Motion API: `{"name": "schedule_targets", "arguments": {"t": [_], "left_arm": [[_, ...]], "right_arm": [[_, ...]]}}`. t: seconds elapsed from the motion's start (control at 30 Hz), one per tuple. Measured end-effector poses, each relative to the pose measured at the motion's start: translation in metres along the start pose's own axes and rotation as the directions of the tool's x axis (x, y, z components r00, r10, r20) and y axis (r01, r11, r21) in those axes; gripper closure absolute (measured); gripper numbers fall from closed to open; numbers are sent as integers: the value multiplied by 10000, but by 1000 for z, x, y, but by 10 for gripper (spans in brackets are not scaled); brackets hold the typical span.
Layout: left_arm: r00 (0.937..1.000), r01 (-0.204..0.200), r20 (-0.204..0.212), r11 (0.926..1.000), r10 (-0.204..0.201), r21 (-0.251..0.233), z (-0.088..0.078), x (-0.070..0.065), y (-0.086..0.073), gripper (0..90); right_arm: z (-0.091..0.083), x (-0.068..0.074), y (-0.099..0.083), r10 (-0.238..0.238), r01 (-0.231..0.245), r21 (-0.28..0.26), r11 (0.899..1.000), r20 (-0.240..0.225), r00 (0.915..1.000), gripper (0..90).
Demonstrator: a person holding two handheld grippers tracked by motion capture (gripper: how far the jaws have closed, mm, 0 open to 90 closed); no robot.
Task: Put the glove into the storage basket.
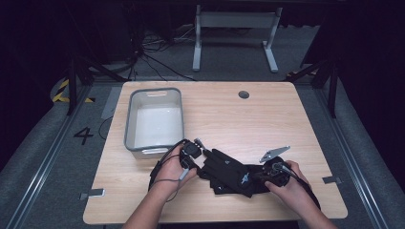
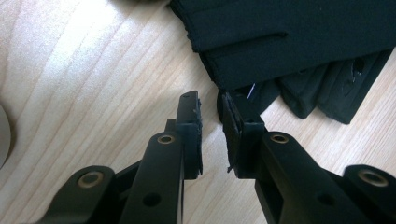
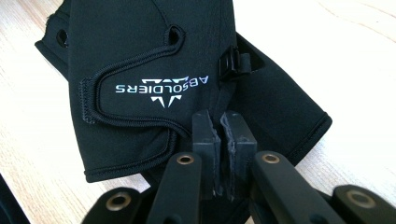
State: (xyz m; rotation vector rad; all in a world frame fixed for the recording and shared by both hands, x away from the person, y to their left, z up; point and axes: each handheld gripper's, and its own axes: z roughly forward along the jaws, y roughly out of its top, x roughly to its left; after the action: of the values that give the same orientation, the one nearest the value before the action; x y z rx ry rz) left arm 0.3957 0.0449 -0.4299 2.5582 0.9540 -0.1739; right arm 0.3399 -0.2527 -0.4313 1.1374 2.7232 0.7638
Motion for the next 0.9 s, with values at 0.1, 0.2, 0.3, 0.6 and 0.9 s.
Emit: {"name": "schedule_targets", "arguments": {"t": [0.1, 0.2, 0.3, 0.6, 0.9], "left_arm": [[9991, 162, 403, 9997, -154, -193, -1, 1, 0, 728], [9974, 230, 690, 9993, -209, -301, -3, 1, 0, 693], [9918, 578, 1173, 9970, -515, -511, -5, 2, 0, 646], [9906, 875, 1087, 9953, -826, -418, 4, 3, 5, 598], [9920, 769, 1042, 9961, -720, -437, 5, 0, 9, 602]], "right_arm": [[0, 0, 0, -15, 15, -6, 10000, -1, 10000, 852], [0, 1, 0, -52, 52, -24, 10000, 56, 10000, 851], [0, 1, 0, -112, 112, -27, 9999, 75, 9999, 851], [0, 2, 0, -180, 180, -35, 9998, 127, 9998, 851], [0, 2, -1, -194, 195, -35, 9998, 173, 9997, 850]]}}
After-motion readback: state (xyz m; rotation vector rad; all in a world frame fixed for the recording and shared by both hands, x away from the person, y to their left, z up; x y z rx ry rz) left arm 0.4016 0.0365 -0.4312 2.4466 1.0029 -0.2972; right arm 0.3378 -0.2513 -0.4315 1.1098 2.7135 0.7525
